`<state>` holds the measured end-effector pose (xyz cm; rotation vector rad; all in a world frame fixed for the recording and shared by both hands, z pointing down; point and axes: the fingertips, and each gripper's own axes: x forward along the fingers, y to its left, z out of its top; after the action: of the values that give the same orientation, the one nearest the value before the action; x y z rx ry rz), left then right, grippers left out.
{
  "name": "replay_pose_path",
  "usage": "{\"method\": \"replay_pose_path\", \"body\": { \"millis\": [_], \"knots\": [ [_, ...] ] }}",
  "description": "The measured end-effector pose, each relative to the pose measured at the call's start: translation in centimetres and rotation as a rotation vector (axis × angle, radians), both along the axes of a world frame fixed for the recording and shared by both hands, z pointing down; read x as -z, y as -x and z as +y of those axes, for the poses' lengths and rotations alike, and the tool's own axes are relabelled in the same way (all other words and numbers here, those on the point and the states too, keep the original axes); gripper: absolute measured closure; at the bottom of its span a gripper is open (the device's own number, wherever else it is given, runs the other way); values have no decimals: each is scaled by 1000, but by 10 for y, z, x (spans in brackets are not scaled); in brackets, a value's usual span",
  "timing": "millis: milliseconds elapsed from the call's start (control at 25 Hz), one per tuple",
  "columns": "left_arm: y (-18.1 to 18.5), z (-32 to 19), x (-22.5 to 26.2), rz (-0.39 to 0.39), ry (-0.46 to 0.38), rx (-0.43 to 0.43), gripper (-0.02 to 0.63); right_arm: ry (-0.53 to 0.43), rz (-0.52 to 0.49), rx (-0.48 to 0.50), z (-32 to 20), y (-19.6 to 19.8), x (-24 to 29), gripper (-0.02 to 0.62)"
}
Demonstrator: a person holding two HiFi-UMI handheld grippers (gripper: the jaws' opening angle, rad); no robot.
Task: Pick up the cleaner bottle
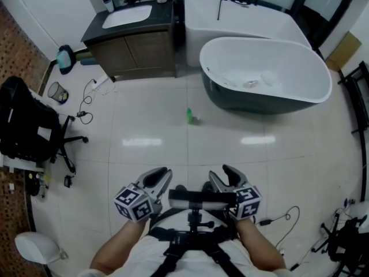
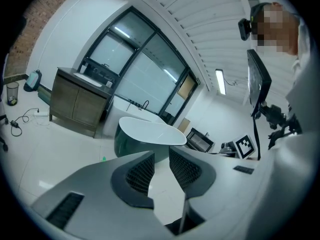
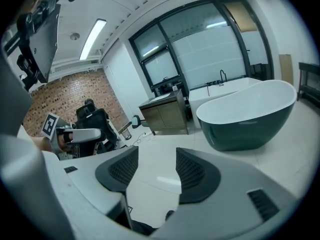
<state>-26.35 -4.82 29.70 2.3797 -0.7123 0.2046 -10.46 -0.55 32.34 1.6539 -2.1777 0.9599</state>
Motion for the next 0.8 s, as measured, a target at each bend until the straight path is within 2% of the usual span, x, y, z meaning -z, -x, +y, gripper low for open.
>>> {"method": "replay_pose_path", "body": {
  "millis": [520,800],
  "knots": [
    [20,-7,1,4,-1,13,511,-8,6,24,-16,19,0,351],
    [25,-17,-4,-5,-3,55,511,1,-4,44,-27,16,-9,351]
  ]
}}
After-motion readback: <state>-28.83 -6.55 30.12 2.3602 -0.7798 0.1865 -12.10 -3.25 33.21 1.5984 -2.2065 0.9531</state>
